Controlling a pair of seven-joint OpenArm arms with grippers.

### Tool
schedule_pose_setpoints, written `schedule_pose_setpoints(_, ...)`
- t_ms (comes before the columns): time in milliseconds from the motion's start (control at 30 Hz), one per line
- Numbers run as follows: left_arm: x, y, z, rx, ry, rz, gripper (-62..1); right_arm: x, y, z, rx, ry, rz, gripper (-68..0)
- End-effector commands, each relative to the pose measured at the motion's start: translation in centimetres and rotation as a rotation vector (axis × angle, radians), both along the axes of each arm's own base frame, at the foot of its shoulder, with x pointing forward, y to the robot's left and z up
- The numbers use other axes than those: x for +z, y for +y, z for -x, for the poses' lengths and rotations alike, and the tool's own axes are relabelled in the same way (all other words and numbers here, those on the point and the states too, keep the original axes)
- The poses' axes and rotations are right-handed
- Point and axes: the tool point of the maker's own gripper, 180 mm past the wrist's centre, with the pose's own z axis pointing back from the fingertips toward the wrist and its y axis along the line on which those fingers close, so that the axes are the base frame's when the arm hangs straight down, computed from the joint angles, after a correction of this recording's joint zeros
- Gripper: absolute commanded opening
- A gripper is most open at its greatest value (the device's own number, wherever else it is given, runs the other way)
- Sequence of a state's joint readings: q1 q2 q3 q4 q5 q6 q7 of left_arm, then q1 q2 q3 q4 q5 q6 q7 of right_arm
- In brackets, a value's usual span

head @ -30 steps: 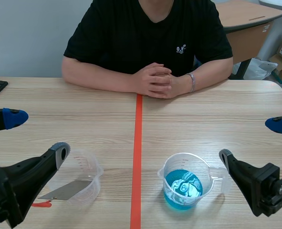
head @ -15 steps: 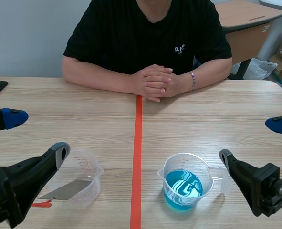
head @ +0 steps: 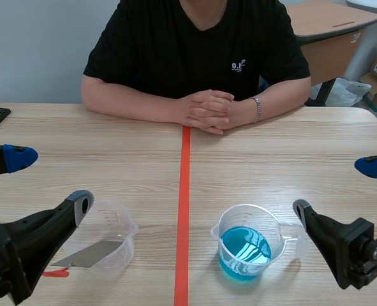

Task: Do the redox reaction experiment.
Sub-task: 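Lift the metal plate out of the left beaker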

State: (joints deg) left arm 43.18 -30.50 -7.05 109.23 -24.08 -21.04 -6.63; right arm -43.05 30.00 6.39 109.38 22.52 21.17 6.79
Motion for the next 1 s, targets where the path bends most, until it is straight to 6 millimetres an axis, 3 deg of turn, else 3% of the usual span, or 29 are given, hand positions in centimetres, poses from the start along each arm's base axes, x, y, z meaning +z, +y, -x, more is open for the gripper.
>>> schedule_pose_setpoints(0, 0.3, 0.2, 0.0, 0.010, -0.011, 0.005, 1.4, 1.1, 0.0, -0.4, 0.002, -0.039, -0.006, 0.4)
schedule_pose_setpoints(433, -0.6, 3.6, 1.1, 0.076, 0.031, -0.084, 1.4, 1.1, 0.0, -0.4, 0.002, -0.039, -0.007, 0.4)
schedule_pose_setpoints(800, -2.7, 7.8, 3.4, 0.220, 0.131, -0.201, 1.4, 2.0, 0.5, -0.8, 0.039, -0.093, 0.001, 0.4)
schedule_pose_setpoints(967, -4.7, 9.7, 5.4, 0.293, 0.215, -0.247, 1.4, 2.9, 1.3, -1.6, 0.078, -0.146, 0.025, 0.4)
